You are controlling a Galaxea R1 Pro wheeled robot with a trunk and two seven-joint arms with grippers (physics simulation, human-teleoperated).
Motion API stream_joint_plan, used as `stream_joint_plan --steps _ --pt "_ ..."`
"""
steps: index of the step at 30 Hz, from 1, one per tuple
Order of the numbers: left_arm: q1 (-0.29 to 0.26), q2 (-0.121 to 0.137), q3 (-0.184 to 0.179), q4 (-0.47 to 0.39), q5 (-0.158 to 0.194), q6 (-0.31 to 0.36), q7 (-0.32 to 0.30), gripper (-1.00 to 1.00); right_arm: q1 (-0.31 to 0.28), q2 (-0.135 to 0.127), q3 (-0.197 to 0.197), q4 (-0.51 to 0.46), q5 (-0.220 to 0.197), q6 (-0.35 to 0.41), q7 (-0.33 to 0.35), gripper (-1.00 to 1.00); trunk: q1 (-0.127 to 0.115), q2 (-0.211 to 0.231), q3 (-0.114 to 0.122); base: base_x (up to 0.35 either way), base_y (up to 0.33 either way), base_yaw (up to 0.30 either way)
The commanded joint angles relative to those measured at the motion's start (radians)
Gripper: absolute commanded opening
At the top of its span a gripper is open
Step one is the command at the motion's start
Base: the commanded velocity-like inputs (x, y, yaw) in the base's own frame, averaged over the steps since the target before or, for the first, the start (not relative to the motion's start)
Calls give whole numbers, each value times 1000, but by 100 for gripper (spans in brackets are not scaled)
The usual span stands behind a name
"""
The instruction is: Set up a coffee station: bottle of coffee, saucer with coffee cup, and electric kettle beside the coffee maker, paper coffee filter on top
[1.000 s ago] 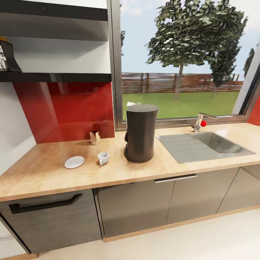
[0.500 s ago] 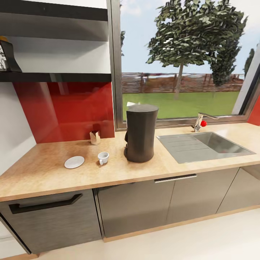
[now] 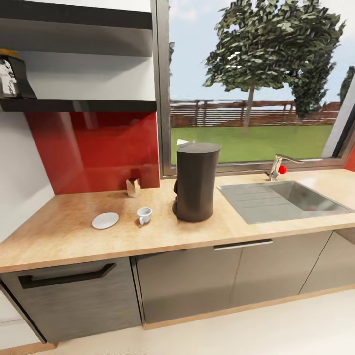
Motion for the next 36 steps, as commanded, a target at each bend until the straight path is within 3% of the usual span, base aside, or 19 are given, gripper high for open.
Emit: stream_joint_plan --steps 1,11,36 --pt "-1 0 -8 1 4 -7 -1 100 0 0 5 0 1 -3 0 100 0 -1 -1 0 0 243" --pt "-1 0 -8 1 4 -7 -1 100 0 0 8 0 1 -3 0 100 0 -1 -1 0 36 193" --pt "0 2 0 -1 4 -7 0 100 0 4 14 3 8 -2 1 100 0 -1 -1 0 301 5"
